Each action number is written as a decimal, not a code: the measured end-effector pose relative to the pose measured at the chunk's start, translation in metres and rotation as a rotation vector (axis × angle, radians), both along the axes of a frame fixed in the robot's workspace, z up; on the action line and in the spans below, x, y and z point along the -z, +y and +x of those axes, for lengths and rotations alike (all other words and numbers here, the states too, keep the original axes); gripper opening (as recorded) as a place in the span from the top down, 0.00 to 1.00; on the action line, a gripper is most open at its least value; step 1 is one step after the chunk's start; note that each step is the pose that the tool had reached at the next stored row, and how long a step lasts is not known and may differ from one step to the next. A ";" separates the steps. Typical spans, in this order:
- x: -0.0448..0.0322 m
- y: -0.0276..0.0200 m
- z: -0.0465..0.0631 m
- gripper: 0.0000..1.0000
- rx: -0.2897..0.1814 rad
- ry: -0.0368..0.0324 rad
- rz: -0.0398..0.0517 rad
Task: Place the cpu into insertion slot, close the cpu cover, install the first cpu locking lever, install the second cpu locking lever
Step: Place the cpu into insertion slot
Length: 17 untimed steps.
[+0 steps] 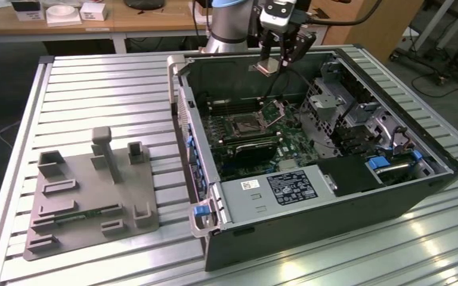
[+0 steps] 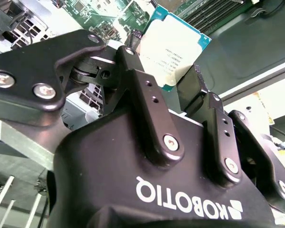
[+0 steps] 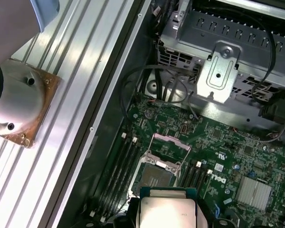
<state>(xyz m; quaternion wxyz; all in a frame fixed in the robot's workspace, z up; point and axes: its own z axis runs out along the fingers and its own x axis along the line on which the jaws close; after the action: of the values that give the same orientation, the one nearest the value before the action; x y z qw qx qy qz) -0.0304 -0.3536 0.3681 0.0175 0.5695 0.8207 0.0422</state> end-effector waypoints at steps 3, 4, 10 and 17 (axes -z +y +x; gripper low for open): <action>0.0000 0.0000 0.000 0.46 0.002 -0.0001 0.0000; 0.0000 0.0000 0.000 0.46 0.002 0.0000 -0.0001; 0.0000 0.0000 0.000 0.46 0.002 0.0000 0.0000; 0.0000 0.0000 0.000 0.46 0.012 -0.0001 0.0000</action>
<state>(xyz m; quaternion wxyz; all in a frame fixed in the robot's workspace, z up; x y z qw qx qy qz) -0.0304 -0.3536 0.3680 0.0178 0.5745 0.8172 0.0421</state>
